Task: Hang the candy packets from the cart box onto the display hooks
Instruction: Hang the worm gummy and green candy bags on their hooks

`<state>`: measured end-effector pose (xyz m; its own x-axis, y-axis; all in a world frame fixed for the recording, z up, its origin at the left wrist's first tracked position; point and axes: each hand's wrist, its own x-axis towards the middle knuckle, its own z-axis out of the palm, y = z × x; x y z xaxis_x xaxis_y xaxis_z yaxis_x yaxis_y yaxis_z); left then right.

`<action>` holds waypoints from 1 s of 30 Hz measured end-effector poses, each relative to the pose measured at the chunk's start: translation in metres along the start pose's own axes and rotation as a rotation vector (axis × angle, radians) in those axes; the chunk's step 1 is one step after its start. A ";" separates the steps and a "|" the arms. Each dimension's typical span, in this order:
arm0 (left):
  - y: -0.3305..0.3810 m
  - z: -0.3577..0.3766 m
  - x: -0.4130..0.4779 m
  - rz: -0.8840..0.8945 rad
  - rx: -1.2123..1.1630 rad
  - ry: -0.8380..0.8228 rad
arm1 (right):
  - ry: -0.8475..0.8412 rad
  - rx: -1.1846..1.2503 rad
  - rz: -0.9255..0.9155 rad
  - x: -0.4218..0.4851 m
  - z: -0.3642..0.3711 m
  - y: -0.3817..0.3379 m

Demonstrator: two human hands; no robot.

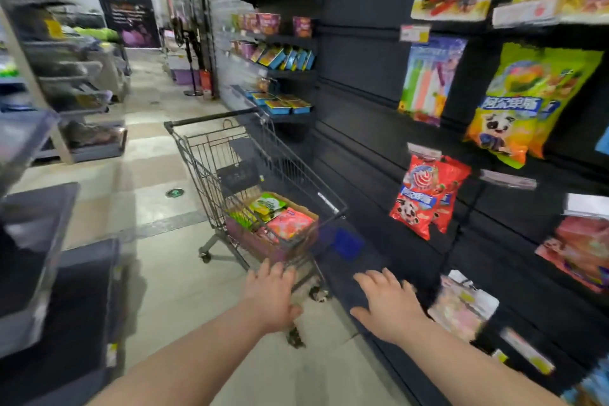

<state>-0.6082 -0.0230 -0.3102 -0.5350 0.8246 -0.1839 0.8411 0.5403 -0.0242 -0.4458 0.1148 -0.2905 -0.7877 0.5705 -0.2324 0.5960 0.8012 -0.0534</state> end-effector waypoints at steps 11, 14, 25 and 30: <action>-0.113 0.006 0.031 -0.094 -0.050 0.043 | -0.064 -0.053 -0.077 0.092 -0.018 -0.080; -0.127 0.008 0.042 -0.111 -0.063 0.030 | -0.076 -0.058 -0.073 0.119 -0.021 -0.084; -0.192 0.004 0.138 -0.236 -0.032 -0.053 | -0.116 -0.027 -0.186 0.265 -0.026 -0.113; -0.203 -0.013 0.227 -0.212 -0.035 -0.034 | -0.137 0.003 -0.190 0.342 -0.037 -0.092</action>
<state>-0.9009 0.0563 -0.3346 -0.6958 0.6863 -0.2116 0.7067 0.7068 -0.0314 -0.7760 0.2426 -0.3288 -0.8576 0.3790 -0.3476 0.4392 0.8914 -0.1116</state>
